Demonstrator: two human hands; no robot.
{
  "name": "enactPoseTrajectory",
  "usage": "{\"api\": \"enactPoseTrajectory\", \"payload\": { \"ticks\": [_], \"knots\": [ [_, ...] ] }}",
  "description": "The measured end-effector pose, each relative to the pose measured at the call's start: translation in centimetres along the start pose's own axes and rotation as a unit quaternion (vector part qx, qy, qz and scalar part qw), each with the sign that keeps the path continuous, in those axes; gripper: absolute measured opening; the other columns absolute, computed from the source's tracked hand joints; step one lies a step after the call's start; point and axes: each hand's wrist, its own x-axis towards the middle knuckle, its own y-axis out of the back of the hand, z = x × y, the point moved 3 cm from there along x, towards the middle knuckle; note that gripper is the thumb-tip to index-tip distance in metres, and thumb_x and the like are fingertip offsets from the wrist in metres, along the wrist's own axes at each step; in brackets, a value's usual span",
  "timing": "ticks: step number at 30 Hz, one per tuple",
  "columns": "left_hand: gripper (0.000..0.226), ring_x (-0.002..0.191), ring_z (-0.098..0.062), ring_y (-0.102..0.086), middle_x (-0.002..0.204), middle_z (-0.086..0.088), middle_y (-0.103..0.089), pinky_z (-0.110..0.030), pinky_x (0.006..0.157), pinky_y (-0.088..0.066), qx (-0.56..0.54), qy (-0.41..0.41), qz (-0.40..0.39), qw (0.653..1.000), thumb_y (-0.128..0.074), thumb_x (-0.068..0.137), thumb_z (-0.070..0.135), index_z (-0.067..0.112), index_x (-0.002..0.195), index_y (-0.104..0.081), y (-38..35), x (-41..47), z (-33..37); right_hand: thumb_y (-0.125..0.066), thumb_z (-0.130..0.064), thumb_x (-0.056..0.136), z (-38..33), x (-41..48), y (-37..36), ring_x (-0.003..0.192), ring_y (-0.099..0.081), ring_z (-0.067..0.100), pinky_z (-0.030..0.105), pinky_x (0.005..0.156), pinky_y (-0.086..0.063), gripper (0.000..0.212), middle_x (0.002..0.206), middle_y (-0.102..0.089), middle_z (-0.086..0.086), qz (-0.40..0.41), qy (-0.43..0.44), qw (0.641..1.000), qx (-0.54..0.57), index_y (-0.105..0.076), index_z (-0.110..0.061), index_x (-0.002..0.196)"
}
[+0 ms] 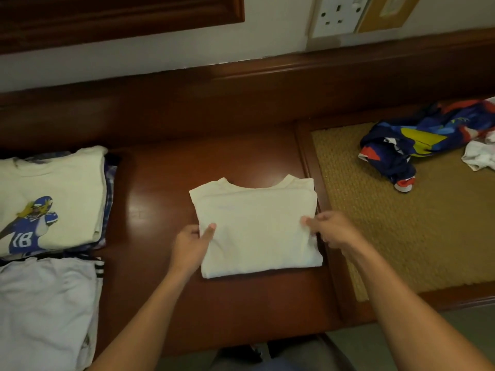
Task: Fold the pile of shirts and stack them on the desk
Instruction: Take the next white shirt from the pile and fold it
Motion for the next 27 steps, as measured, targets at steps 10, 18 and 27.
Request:
{"api": "enactPoseTrajectory", "payload": {
  "ticks": [10,18,27],
  "knots": [
    [0.025,0.096,-0.011,-0.067,0.104,0.005,-0.071,-0.036,0.083,-0.058,-0.058,0.006,0.005,0.998,-0.069,0.096,0.033,0.016,0.113,-0.070,-0.4,-5.0,-4.8,-0.077,-0.031,0.089,5.9,-3.1,-2.3,0.092,-0.067,0.015,0.039,0.082,-0.058,0.022,0.099,-0.068,-0.005,0.056,0.068,0.996,0.033,-0.065,-0.025,0.105],
    [0.024,0.097,-0.019,-0.066,0.103,0.000,-0.071,-0.032,0.080,-0.051,-0.054,-0.010,0.080,0.995,-0.067,0.097,0.023,0.010,0.117,-0.071,0.4,-6.8,-6.2,-0.079,-0.024,0.088,9.7,-5.2,-3.5,0.057,-0.058,0.018,0.029,0.057,-0.044,0.013,0.073,-0.071,0.004,0.164,0.001,0.975,0.147,-0.074,-0.013,0.093],
    [0.059,0.156,-0.019,-0.007,0.169,0.005,-0.010,-0.042,0.125,-0.010,0.301,-0.238,0.057,0.922,-0.041,0.106,0.043,0.029,0.160,-0.021,0.1,-6.9,-1.7,-0.053,-0.039,0.101,4.0,-6.8,-3.5,0.138,-0.042,0.025,0.043,0.107,-0.039,0.053,0.155,-0.043,0.003,0.235,0.243,0.905,-0.258,-0.043,-0.023,0.151]
  ]
}}
